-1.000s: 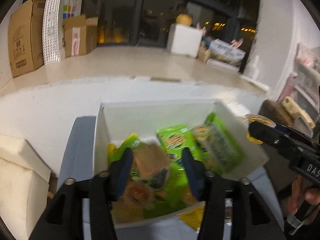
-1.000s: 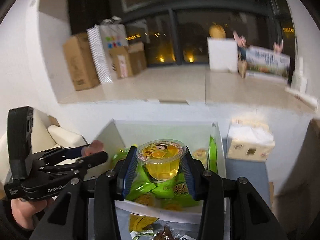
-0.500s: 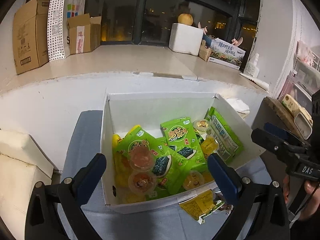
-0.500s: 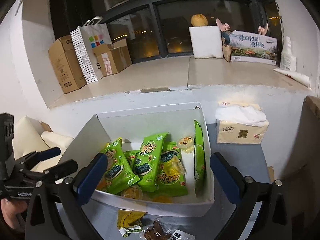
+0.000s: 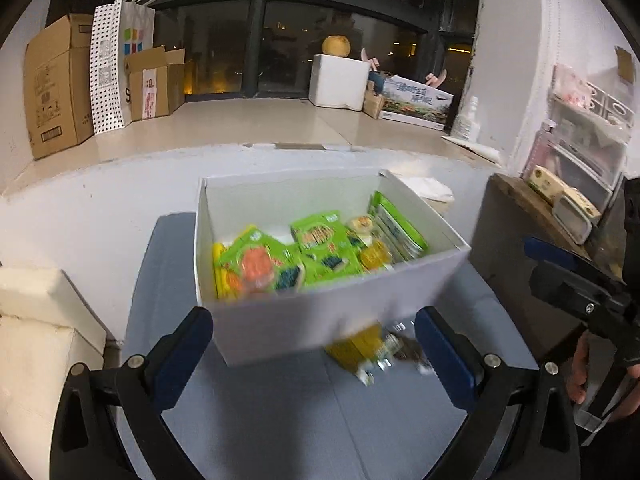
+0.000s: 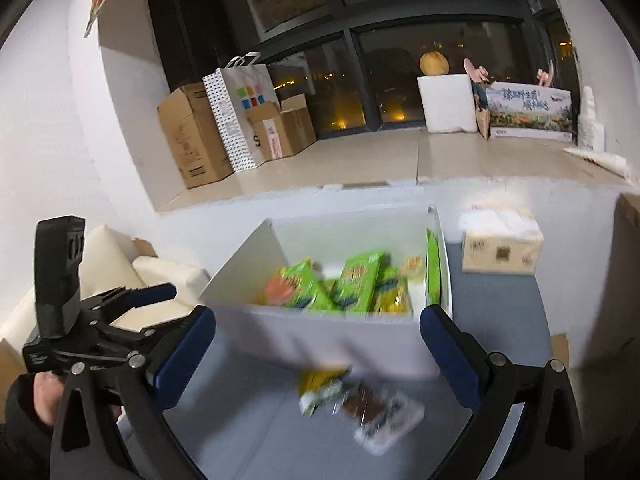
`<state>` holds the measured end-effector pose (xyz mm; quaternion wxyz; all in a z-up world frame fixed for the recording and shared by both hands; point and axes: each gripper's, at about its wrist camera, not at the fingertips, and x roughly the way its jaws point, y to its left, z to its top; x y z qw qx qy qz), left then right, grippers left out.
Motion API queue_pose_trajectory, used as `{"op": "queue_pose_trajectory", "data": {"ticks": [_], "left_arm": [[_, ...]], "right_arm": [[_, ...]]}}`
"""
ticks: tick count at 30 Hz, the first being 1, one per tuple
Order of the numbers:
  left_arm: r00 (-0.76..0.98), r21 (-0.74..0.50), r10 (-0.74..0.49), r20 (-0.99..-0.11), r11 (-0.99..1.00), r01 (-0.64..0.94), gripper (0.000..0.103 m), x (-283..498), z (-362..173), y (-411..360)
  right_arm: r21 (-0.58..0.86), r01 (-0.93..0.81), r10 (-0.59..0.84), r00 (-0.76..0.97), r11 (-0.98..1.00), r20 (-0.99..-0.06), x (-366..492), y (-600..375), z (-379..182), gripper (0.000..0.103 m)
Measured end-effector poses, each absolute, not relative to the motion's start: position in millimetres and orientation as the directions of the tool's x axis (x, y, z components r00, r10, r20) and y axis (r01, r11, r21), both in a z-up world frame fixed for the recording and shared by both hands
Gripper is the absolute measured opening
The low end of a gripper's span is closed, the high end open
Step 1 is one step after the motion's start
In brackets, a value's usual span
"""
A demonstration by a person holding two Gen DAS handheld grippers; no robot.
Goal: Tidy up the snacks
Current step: 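Move the right gripper down toward the braised-meat pouch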
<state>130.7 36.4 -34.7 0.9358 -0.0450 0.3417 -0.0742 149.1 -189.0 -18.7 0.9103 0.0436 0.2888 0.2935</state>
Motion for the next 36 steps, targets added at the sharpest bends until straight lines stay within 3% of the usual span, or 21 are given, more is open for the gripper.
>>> {"op": "queue_pose_trajectory", "data": {"ticks": [6, 12, 27, 36], "left_arm": [[0.749, -0.191, -0.228, -0.622, 0.972, 0.138, 0.103, 65, -50, 19], [0.727, -0.174, -0.19, -0.66, 0.98, 0.098, 0.103, 38, -74, 15], [0.708, -0.191, -0.179, -0.683, 0.98, 0.063, 0.103, 38, -89, 23], [0.7, -0.198, -0.181, -0.691, 0.979, 0.058, 0.103, 39, -93, 23]], "right_arm": [[0.168, -0.391, 0.416, 0.729, 0.905, -0.544, 84, -200, -22, 0.103], [0.149, -0.377, 0.388, 0.708, 0.914, -0.589, 66, -196, -34, 0.103], [0.219, -0.34, 0.394, 0.626, 0.915, -0.673, 115, -203, -90, 0.103], [0.088, -0.463, 0.351, 0.523, 0.882, -0.777, 184, -165, -152, 0.103]]}}
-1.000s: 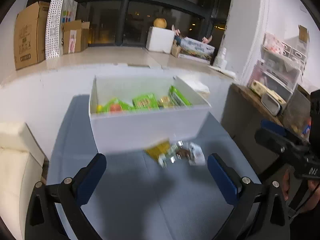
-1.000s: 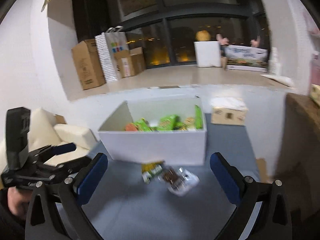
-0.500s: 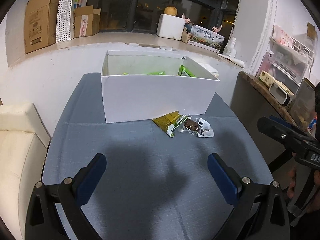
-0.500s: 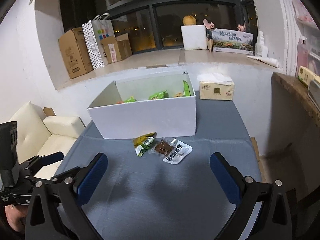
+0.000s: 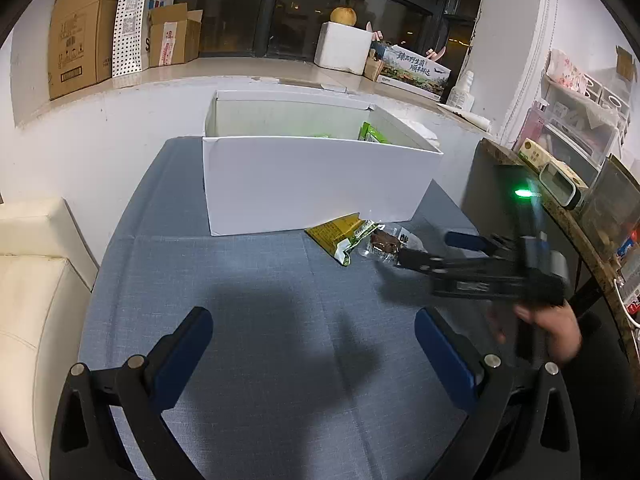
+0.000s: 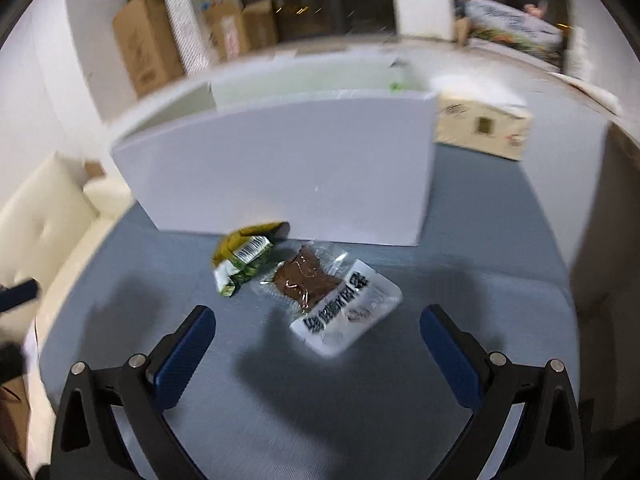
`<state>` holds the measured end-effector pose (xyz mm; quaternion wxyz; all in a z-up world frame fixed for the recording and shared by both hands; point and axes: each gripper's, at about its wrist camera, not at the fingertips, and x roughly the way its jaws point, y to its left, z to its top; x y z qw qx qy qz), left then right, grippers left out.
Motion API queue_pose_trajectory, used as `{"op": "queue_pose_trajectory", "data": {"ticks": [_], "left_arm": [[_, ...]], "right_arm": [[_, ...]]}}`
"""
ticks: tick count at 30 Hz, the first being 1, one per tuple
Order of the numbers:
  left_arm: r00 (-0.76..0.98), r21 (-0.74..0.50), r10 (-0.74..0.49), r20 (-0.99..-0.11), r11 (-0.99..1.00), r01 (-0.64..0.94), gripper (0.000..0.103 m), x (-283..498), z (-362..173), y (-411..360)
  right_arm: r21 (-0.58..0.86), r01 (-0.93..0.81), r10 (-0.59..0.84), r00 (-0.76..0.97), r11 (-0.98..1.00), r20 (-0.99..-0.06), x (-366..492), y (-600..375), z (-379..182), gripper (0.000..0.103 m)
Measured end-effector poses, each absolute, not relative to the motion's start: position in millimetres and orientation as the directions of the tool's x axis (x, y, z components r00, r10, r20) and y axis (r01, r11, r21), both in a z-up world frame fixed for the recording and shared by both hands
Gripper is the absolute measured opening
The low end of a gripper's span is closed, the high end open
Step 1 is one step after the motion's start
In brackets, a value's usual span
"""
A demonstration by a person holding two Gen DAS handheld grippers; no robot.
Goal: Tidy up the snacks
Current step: 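Move the right gripper down toward the braised-meat pouch, then grasp the clear braised-meat pouch with the right gripper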
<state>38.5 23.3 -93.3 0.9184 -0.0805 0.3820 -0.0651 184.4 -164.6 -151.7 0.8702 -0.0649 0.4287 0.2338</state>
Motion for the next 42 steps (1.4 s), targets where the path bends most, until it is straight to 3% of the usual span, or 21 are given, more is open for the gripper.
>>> {"op": "queue_pose_trajectory", "data": {"ticks": [8, 14, 15, 18, 20, 21, 22, 25, 26, 27, 42], "left_arm": [[0.692, -0.214, -0.196, -0.695, 0.975, 0.062, 0.103, 40, -96, 25], [0.676, -0.224, -0.207, -0.707, 0.973, 0.064, 0.103, 43, -102, 23], [0.673, -0.228, -0.213, -0.708, 0.971, 0.068, 0.103, 44, -103, 23], [0.662, -0.224, -0.214, -0.719, 0.972, 0.072, 0.103, 48, -108, 20], [0.655, -0.222, -0.215, -0.725, 0.972, 0.073, 0.103, 51, -110, 19], [0.653, -0.221, -0.215, -0.726, 0.973, 0.074, 0.103, 51, -111, 18], [0.652, -0.218, -0.215, -0.727, 0.973, 0.078, 0.103, 53, -113, 18], [0.646, -0.201, -0.208, -0.735, 0.976, 0.086, 0.103, 61, -118, 15], [0.64, -0.198, -0.208, -0.74, 0.976, 0.088, 0.103, 65, -120, 14], [0.635, -0.195, -0.206, -0.744, 0.977, 0.088, 0.103, 68, -122, 12], [0.632, -0.194, -0.206, -0.747, 0.977, 0.09, 0.103, 68, -127, 11]], "right_arm": [[-0.03, -0.65, 0.321, 0.413, 0.759, -0.852, 221, -141, -178, 0.103], [0.004, -0.675, 0.386, 0.417, 0.738, -0.823, 218, -147, -181, 0.102], [0.007, -0.681, 0.396, 0.417, 0.732, -0.818, 216, -149, -181, 0.098], [0.006, -0.686, 0.408, 0.425, 0.727, -0.808, 207, -149, -175, 0.068], [-0.012, -0.691, 0.402, 0.435, 0.723, -0.805, 200, -148, -172, 0.064], [-0.013, -0.688, 0.403, 0.44, 0.725, -0.802, 196, -148, -170, 0.058], [-0.005, -0.679, 0.411, 0.45, 0.734, -0.793, 194, -149, -165, 0.046], [0.068, -0.65, 0.445, 0.436, 0.757, -0.782, 187, -161, -154, 0.034], [0.057, -0.652, 0.434, 0.434, 0.756, -0.789, 185, -162, -154, 0.026], [0.026, -0.645, 0.402, 0.444, 0.764, -0.801, 182, -162, -156, 0.003], [0.074, -0.622, 0.444, 0.466, 0.78, -0.766, 183, -187, -140, 0.0]]}}
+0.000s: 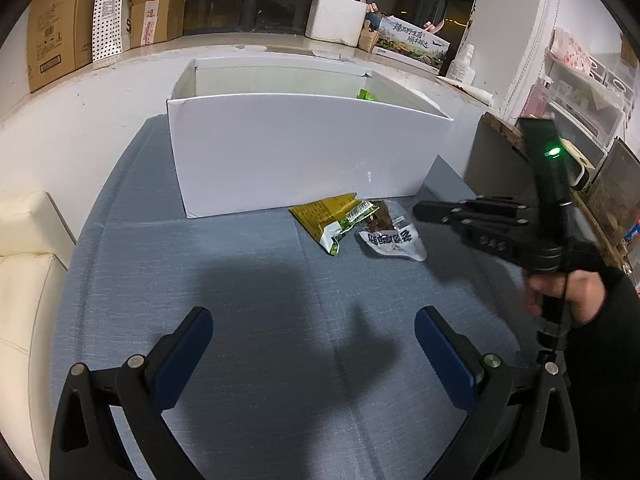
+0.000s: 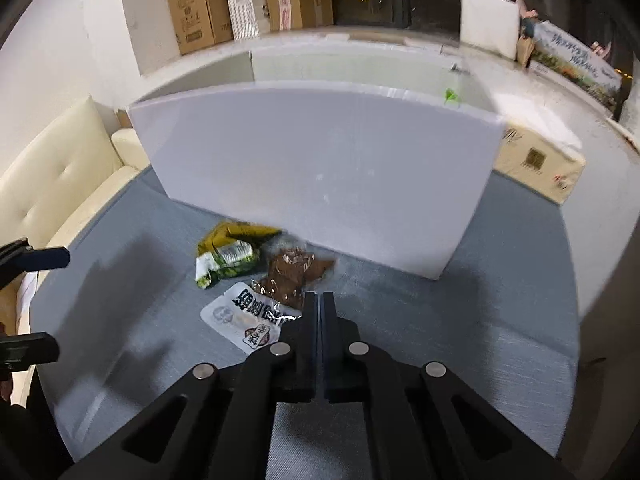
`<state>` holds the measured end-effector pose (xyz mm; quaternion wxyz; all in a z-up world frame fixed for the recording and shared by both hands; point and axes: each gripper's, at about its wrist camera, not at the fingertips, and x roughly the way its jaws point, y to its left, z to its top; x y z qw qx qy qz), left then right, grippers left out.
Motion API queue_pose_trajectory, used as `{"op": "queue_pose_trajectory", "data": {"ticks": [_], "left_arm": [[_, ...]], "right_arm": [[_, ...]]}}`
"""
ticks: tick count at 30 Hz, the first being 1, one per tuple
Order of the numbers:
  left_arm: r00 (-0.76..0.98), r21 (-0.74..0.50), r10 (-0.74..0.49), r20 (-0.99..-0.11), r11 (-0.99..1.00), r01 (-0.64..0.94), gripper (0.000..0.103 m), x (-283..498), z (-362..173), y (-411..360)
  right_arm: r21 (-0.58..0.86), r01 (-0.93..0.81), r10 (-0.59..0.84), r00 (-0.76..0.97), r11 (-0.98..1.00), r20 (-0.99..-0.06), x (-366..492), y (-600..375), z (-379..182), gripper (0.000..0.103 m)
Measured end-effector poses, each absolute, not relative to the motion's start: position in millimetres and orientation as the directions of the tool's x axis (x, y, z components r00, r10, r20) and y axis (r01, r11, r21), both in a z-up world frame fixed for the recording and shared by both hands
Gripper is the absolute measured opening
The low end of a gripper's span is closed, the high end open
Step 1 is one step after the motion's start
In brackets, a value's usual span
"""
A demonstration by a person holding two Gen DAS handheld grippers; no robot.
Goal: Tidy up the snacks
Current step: 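Grasp the clear braised-meat pouch with the right gripper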
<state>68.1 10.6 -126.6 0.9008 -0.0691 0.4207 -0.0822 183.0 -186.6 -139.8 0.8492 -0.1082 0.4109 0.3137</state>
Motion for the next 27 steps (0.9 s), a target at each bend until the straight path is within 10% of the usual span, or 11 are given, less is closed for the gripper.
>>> {"op": "queue_pose_trajectory", "data": {"ticks": [5, 7, 8, 27], "left_arm": [[0.624, -0.195, -0.208, -0.753, 0.977, 0.09, 0.103, 68, -131, 9], [0.625, -0.19, -0.206, -0.753, 0.977, 0.093, 0.103, 68, -130, 8], [0.626, -0.189, -0.205, -0.752, 0.978, 0.094, 0.103, 68, -130, 9], [0.625, -0.197, -0.205, -0.753, 0.977, 0.083, 0.103, 67, -134, 15]], "right_arm": [[0.076, -0.58, 0.426, 0.495, 0.811, -0.757, 186, -191, -131, 0.012], [0.144, -0.499, 0.413, 0.484, 0.854, -0.772, 198, -198, -139, 0.087], [0.177, -0.482, 0.428, 0.481, 0.858, -0.765, 199, -200, -142, 0.095], [0.009, -0.567, 0.339, 0.48, 0.824, -0.809, 186, -126, -171, 0.09]]}}
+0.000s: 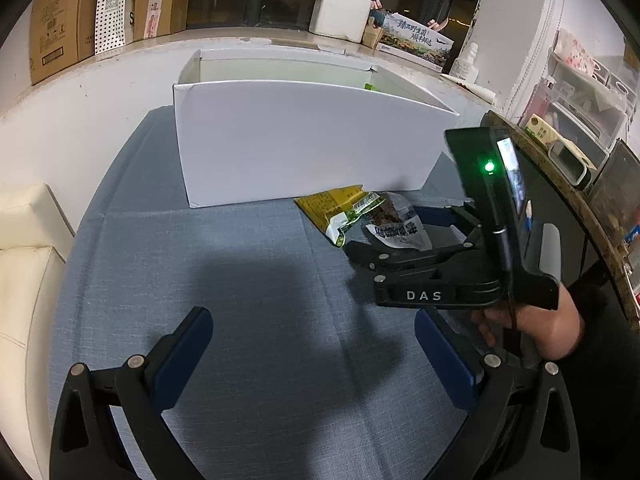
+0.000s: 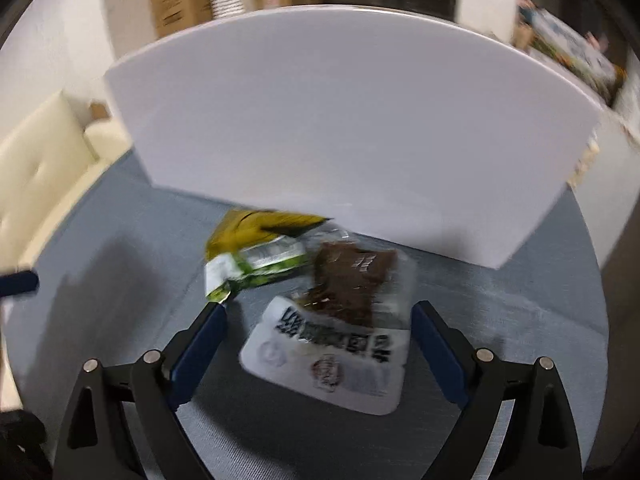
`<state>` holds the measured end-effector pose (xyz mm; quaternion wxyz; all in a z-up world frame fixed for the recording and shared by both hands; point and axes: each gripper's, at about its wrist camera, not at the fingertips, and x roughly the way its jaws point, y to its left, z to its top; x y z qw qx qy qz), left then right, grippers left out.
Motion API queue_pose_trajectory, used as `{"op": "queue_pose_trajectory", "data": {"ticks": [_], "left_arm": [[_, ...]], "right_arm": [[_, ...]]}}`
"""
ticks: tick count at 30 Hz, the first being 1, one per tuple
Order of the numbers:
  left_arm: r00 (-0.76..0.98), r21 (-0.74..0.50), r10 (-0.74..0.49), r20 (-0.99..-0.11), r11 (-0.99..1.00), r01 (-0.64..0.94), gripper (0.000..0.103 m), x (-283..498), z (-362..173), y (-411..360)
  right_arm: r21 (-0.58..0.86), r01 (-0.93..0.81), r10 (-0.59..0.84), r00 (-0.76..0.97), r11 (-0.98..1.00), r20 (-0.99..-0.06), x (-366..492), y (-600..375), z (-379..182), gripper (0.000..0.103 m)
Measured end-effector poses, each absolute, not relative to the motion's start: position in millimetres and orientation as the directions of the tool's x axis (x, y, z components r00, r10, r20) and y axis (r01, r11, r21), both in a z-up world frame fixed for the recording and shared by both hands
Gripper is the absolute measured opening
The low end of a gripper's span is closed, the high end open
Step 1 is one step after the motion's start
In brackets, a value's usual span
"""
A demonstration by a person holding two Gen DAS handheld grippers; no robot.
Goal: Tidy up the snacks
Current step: 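Grasp the clear braised-meat pouch with the right gripper, then grasp the yellow-green snack packet with the left gripper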
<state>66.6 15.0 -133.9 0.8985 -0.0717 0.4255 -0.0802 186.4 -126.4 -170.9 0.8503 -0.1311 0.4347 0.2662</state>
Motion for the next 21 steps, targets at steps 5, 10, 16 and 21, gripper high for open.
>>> {"op": "queue_pose_trajectory", "data": {"ticks": [5, 10, 16, 21], "left_arm": [[0.624, -0.197, -0.202, -0.755, 0.977, 0.078, 0.103, 68, -136, 16], [0.623, -0.174, -0.194, -0.758, 0.98, 0.095, 0.103, 82, -142, 15], [0.61, -0.121, -0.176, -0.773, 0.984, 0.13, 0.103, 122, -152, 2], [0.567, -0.115, -0.196, -0.8, 0.978, 0.175, 0.103, 166, -170, -16]], "right_arm": [[0.035, -0.548, 0.357, 0.495, 0.836, -0.792, 186, -146, -161, 0.063], [0.063, -0.558, 0.391, 0.494, 0.828, -0.777, 180, -159, -150, 0.06], [0.084, -0.541, 0.422, 0.54, 0.837, -0.728, 151, -190, -115, 0.06], [0.057, -0.535, 0.419, 0.586, 0.843, -0.693, 125, -205, -94, 0.06]]}}
